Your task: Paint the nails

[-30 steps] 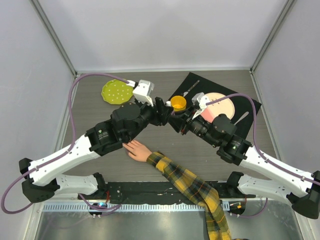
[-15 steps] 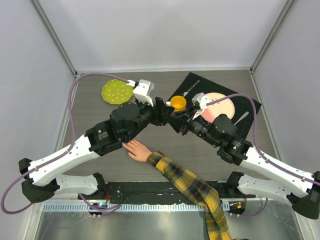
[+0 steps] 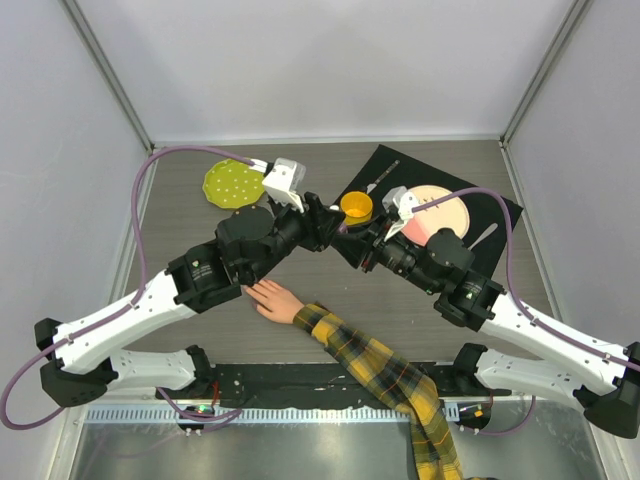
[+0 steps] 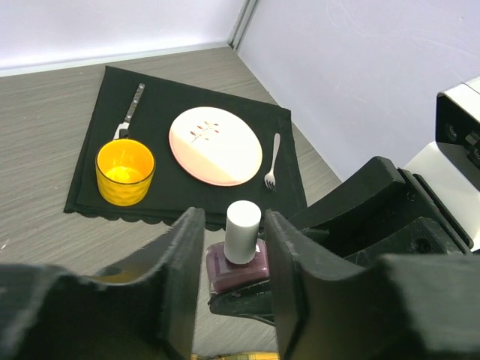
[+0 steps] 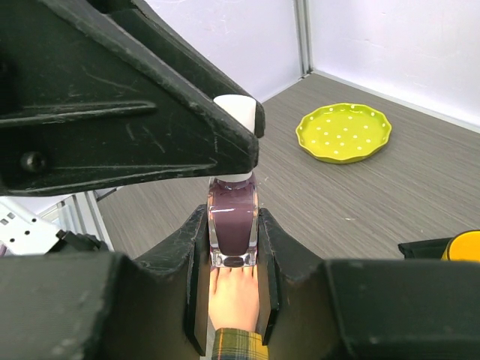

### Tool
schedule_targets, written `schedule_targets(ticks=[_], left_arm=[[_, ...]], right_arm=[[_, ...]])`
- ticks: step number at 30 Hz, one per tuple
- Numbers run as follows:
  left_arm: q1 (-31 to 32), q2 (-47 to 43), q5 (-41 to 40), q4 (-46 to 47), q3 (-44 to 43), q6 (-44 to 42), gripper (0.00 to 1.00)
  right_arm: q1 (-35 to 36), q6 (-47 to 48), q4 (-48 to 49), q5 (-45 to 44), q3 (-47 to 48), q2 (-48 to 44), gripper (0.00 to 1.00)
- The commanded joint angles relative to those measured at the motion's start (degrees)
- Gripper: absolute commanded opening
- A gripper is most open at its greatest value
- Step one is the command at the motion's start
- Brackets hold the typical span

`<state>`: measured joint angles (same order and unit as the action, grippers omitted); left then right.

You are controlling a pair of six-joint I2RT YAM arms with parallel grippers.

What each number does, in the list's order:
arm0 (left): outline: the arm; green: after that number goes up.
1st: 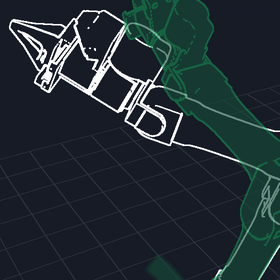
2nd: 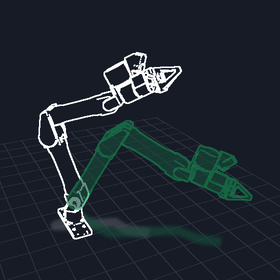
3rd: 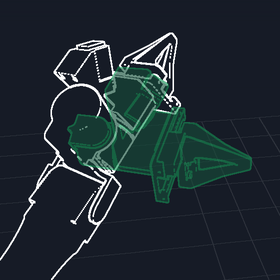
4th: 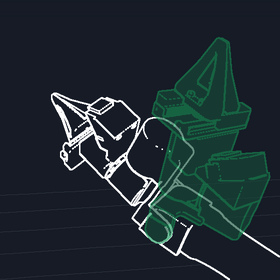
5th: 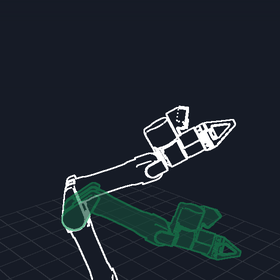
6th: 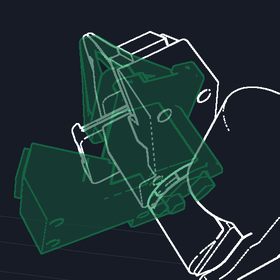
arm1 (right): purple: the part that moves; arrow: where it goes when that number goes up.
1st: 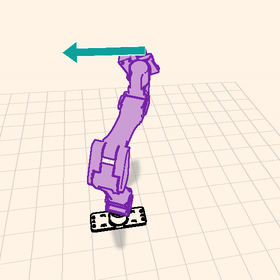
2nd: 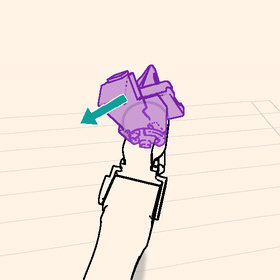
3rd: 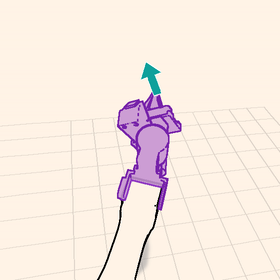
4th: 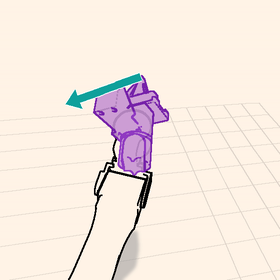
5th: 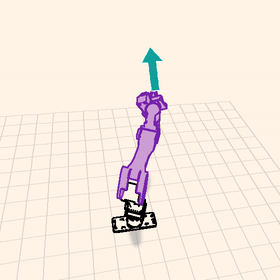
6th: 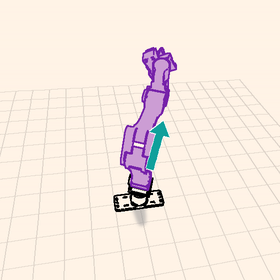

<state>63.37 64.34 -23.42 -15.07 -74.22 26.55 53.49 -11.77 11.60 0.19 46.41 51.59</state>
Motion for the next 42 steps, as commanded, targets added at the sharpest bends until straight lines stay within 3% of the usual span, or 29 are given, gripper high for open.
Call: schedule_targets(ticks=[1,5,8,9,11,14,17,18,22,24,27,30,31,33,34,35,37,38,42], left_arm=[[0.2,-0.7,1.0,2.9,-0.9,-0.5,0.38],[0.2,-0.6,2.3,2.7,-0.9,-0.6,0.29],[0.2,-1.0,4.1,2.9,-0.3,-0.4,0.16],[0.2,-1.5,6.3,3.3,0.0,-0.9,0.07],[0.1,-2.2,10.8,4.3,1.7,-1.7,0.01],[-0.6,-5.3,23.0,8.3,5.7,-3.0,0.0],[-1.7,-9.0,42.4,13.8,10.8,-4.5,0.0],[-2.2,-9.9,46.3,17.1,12.0,-4.9,0.0],[-3.4,-11.2,62.5,16.6,12.3,-6.1,0.0],[-3.7,-10.8,66.2,16.0,11.8,-6.4,0.0],[-4.1,-9.7,69.4,15.4,11.3,-6.6,0.0],[-4.3,-9.4,65.8,13.3,10.0,-6.5,0.0],[-4.7,-9.7,63.0,12.0,8.7,-6.8,0.01],[-4.8,-11.2,55.2,7.9,7.5,-8.1,0.19],[-4.8,-11.7,52.1,6.6,6.2,-8.3,0.26],[-4.8,-12.1,46.5,3.5,5.4,-8.9,0.43],[-4.8,-13.8,41.5,1.7,3.7,-8.8,0.58],[-4.8,-14.5,39.4,0.4,3.5,-9.0,0.7],[-4.8,-17.7,28.6,-0.1,3.2,-8.3,0.82]], right_arm=[[-0.1,-0.3,4.4,1.8,2.3,-1.1,0.01],[-0.1,-0.7,5.8,2.5,1.8,-1.9,0.01],[-0.1,-1.0,6.0,2.8,1.7,-2.3,0.01],[-0.1,-1.1,6.2,2.9,1.6,-2.6,0.01],[0.0,-1.8,7.5,4.1,0.9,-3.3,0.01],[-0.1,-2.6,9.7,9.9,-0.3,-5.9,0.01],[-0.1,-4.8,14.0,23.5,-0.8,-8.3,0.01],[-0.1,-7.7,15.3,32.2,-0.4,-8.3,0.01],[-0.1,-20.2,27.3,45.0,-0.3,-6.3,0.01],[-0.1,-25.9,31.9,46.8,-1.1,-6.3,0.01],[-0.1,-27.3,33.8,48.2,-1.2,-6.4,0.01],[-0.1,-25.2,30.1,47.3,-0.8,-7.0,0.01],[-0.1,-21.0,24.2,46.0,0.1,-7.4,0.01],[-0.1,-16.6,18.2,44.1,0.9,-7.8,0.01],[-0.1,-11.4,10.7,42.8,2.3,-7.9,0.01],[-0.1,-8.7,7.1,40.0,3.0,-7.9,0.01],[-0.1,-2.9,-0.8,36.0,4.5,-7.9,0.01],[-0.1,-1.3,-2.4,32.9,4.7,-7.8,0.01],[-0.1,4.1,-8.5,25.4,5.8,-6.7,0.01]])
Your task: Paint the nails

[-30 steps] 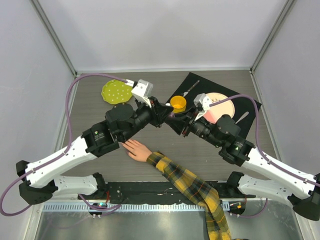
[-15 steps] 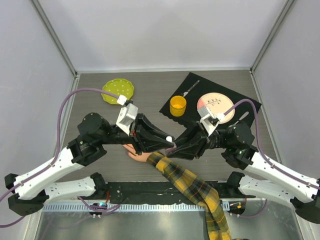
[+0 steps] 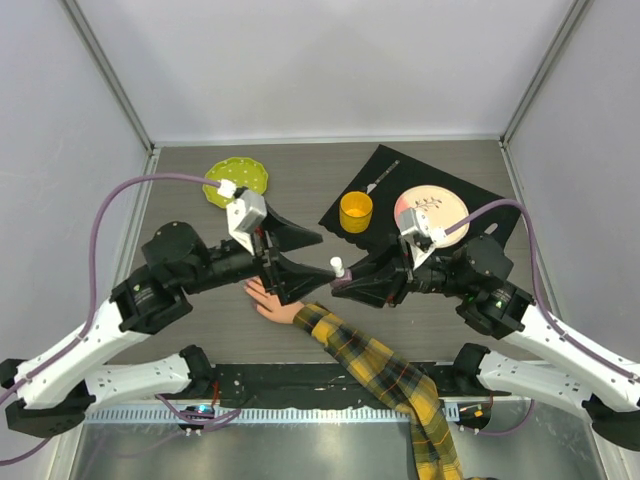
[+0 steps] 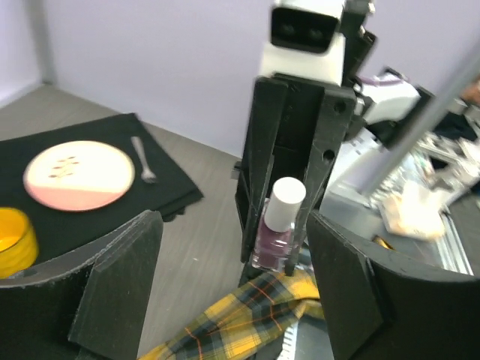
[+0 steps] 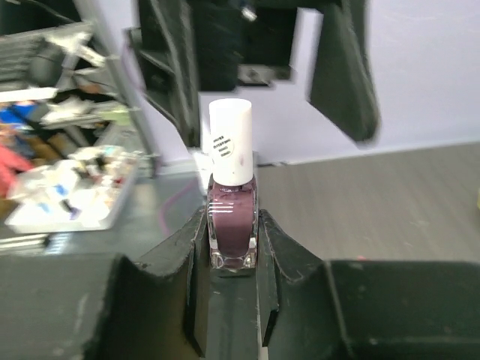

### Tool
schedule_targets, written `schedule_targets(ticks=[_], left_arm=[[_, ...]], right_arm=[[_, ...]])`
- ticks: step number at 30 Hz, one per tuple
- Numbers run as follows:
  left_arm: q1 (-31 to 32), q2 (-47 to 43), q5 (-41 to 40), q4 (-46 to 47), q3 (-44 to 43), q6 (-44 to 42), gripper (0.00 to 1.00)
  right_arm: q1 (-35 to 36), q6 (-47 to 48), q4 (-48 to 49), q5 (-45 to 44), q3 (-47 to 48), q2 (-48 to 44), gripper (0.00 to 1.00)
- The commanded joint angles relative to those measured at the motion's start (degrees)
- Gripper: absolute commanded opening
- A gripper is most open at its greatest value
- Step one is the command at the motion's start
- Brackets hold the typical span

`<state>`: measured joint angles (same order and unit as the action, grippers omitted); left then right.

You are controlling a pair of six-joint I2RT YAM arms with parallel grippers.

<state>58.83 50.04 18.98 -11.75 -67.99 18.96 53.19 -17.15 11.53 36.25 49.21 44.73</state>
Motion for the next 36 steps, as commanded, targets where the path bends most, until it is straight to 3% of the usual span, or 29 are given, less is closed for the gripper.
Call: schedule_targets(ticks=[1,7,13,19,36], left_arm=[[-0.2,-4.2,-15.5,-3.2,-2.9,-0.5,0.84],[-0.2,-2.8,-31.3,-2.6,-2.9,4.3,0.84],[-0.1,4.2,-32.7,-1.3,-5.2,5.6,0.74],[-0.1,9.7,-33.3,1.2,-5.8,5.1,0.67],[-0.1,13.6,-34.1,4.4,-6.5,5.4,0.58]], right_arm=[[0.2,10.0,-8.9,-12.7,3.1,0.4,0.01],[0.2,11.3,-9.0,-30.3,3.6,2.4,0.01],[0.2,10.7,-7.8,-40.5,5.5,4.6,0.01],[0.2,11.0,-8.1,-41.9,6.4,6.1,0.01],[0.2,10.9,-7.8,-39.8,5.3,5.1,0.01]])
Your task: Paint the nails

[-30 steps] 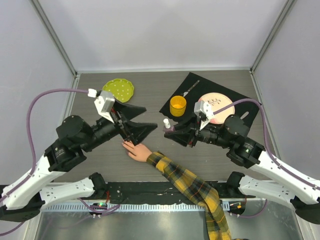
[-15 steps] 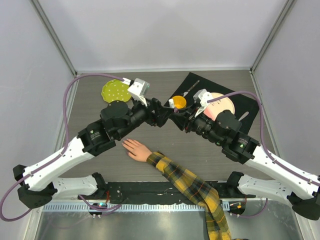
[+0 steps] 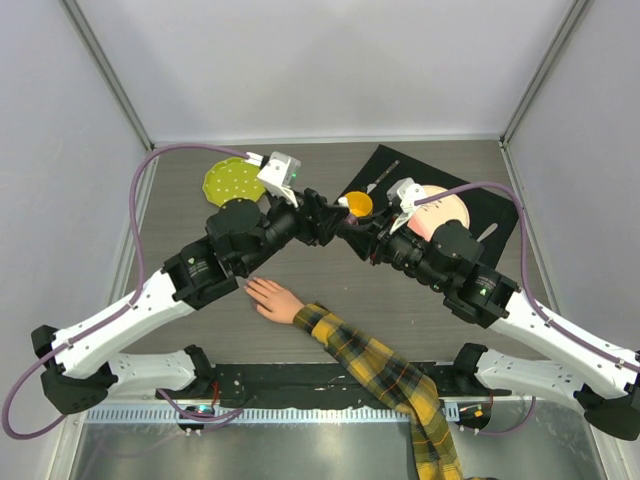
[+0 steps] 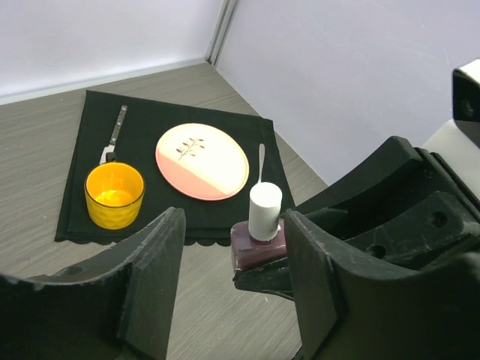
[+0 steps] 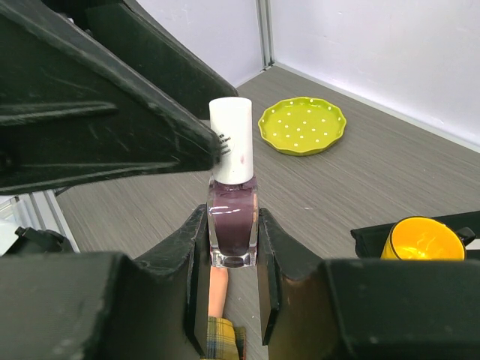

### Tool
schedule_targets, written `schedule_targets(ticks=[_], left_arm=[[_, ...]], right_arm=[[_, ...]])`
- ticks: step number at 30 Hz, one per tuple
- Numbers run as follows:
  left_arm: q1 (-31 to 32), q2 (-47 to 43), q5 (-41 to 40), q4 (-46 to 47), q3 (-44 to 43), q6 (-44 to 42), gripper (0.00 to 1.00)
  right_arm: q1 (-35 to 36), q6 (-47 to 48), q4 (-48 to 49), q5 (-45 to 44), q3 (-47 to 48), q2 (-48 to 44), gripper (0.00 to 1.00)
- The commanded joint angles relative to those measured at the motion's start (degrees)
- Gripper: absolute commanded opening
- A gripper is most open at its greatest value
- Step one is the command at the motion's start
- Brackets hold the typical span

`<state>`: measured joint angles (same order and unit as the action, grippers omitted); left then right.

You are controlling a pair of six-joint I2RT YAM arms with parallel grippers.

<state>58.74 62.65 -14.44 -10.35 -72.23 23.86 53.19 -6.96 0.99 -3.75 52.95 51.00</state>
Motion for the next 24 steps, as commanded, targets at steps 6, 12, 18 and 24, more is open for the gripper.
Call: schedule_targets(ticks=[6,12,18,24], left_arm=[[0.0,1.7,0.1,3.7,-2.3,0.6,0.56],[0.0,1.8,-0.2,4.2,-2.0,0.6,0.49],[0.0,1.5,0.3,5.1,-1.7,0.8,0.45],[0.1,1.7,1.7,4.8,-1.6,0.8,0.25]], right_arm=[[0.3,0.5,2.6,0.6,1.5,-1.1,0.01],[0.2,0.3,2.7,1.3,1.5,-1.3,0.01],[0.2,0.3,2.8,2.0,1.4,-1.1,0.01],[0.2,0.2,3.1,3.0,1.3,-1.5,0.01]])
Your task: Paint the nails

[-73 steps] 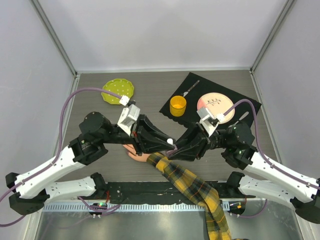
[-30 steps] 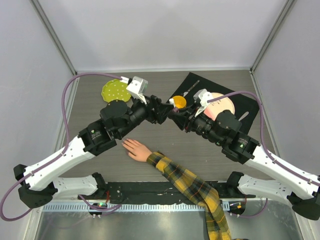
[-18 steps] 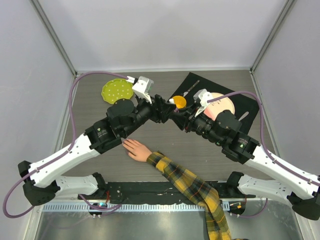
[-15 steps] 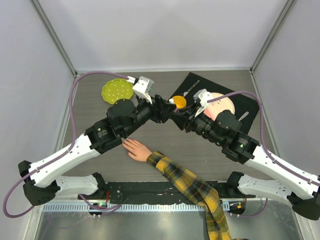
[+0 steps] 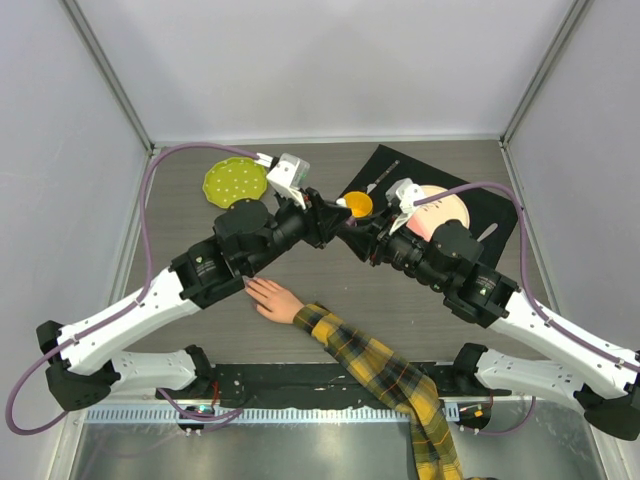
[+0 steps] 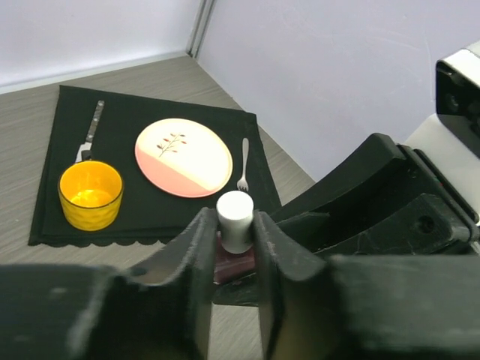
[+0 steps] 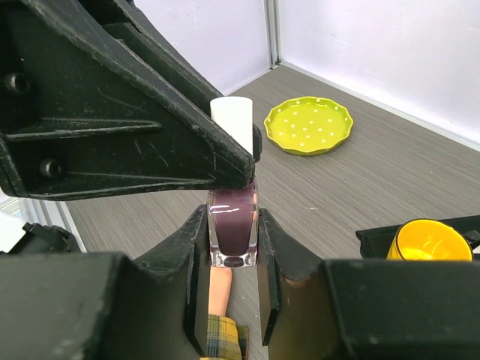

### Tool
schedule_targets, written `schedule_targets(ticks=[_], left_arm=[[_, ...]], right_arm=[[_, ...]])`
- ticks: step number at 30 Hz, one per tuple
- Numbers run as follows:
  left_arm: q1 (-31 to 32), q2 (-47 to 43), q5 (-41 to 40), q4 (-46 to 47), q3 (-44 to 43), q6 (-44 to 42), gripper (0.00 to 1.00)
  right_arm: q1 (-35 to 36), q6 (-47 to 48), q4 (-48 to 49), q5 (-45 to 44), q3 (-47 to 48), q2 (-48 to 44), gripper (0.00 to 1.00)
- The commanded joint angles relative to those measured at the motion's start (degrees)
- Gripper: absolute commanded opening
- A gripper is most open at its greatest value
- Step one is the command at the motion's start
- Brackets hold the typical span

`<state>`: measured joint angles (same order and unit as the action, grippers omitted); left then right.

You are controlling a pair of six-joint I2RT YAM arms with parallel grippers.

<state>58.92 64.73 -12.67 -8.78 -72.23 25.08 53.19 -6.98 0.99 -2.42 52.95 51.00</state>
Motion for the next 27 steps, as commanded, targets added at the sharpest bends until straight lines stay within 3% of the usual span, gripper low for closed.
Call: schedule_targets(ticks=[1,2,4,7,8,10,14,17,20,22,25,26,27], left_arm=[[-0.1,-0.7,1.8,3.1,-1.3,-0.8,0.21],[-0.2,-1.0,3.5,2.9,-1.2,-1.7,0.07],[-0.2,-2.9,10.3,3.0,0.5,-4.0,0.0],[-0.5,-4.8,25.2,4.3,3.0,-7.0,0.0],[-0.5,-6.0,34.5,6.0,3.9,-6.8,0.0],[-0.5,-7.1,42.1,8.5,6.6,-5.5,0.0],[-0.6,-7.6,53.2,11.8,7.9,-2.0,0.0],[-0.6,-8.0,54.7,13.9,9.1,0.0,0.0],[-0.6,-8.8,53.5,12.5,8.9,0.2,0.0],[-0.6,-9.8,47.8,7.5,7.7,-1.4,0.0],[-0.6,-11.5,35.3,-0.9,4.6,-4.7,0.43],[-0.6,-12.0,31.3,-2.2,3.9,-5.1,0.68],[-0.5,-12.5,28.2,-3.5,2.9,-6.0,0.74]], right_arm=[[0.2,0.2,3.1,1.6,1.2,-1.9,0.01],[0.2,0.1,3.6,3.8,1.0,-2.2,0.01],[0.2,-0.4,5.3,7.8,0.6,-4.1,0.01],[0.2,-1.9,9.3,19.0,-1.2,-6.8,0.01],[0.2,-2.6,10.7,23.4,-1.9,-8.3,0.01],[0.2,-6.4,15.7,36.2,-2.6,-9.2,0.01],[0.2,-20.2,28.8,50.5,-3.3,-7.5,0.01],[0.2,-26.5,36.3,51.7,-4.7,-7.2,0.01],[0.2,-25.5,34.3,51.1,-4.6,-7.2,0.01],[0.2,-23.3,29.8,50.2,-4.3,-7.3,0.01],[0.2,-16.1,19.7,45.8,-2.6,-7.2,0.01],[0.2,-13.9,17.0,44.4,-2.0,-7.1,0.01],[0.2,-10.2,14.6,40.4,-1.5,-7.1,0.01]])
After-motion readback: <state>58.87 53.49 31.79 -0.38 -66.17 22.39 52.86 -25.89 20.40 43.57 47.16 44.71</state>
